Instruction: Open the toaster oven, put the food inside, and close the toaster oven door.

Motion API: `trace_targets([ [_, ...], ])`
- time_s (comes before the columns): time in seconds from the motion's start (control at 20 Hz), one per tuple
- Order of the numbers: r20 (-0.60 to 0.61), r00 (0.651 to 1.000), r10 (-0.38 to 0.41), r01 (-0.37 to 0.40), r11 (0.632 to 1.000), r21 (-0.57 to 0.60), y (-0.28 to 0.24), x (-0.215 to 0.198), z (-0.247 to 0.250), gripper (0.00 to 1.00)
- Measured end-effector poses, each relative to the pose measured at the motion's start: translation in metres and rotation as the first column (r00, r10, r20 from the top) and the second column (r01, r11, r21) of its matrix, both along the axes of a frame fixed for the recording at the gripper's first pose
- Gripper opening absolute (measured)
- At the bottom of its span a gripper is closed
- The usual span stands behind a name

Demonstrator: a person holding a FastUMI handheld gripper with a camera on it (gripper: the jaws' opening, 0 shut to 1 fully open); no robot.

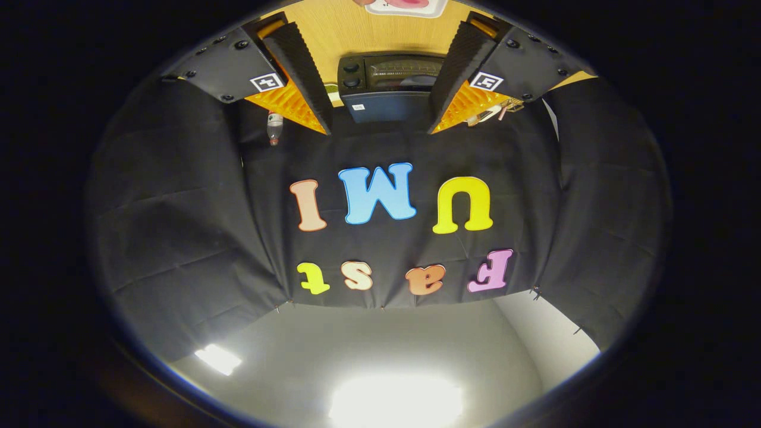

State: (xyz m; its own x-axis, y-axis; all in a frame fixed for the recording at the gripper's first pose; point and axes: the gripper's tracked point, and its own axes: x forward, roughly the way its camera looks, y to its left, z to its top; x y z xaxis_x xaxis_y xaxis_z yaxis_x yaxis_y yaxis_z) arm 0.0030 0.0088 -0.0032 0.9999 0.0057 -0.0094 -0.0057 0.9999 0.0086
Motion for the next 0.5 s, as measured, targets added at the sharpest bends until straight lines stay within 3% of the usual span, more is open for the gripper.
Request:
trace_targets([
  [0.5, -0.022, 0.999, 0.033, -0.033, 0.999, 0.009, 0.026, 0.039, -0.013, 0.97],
])
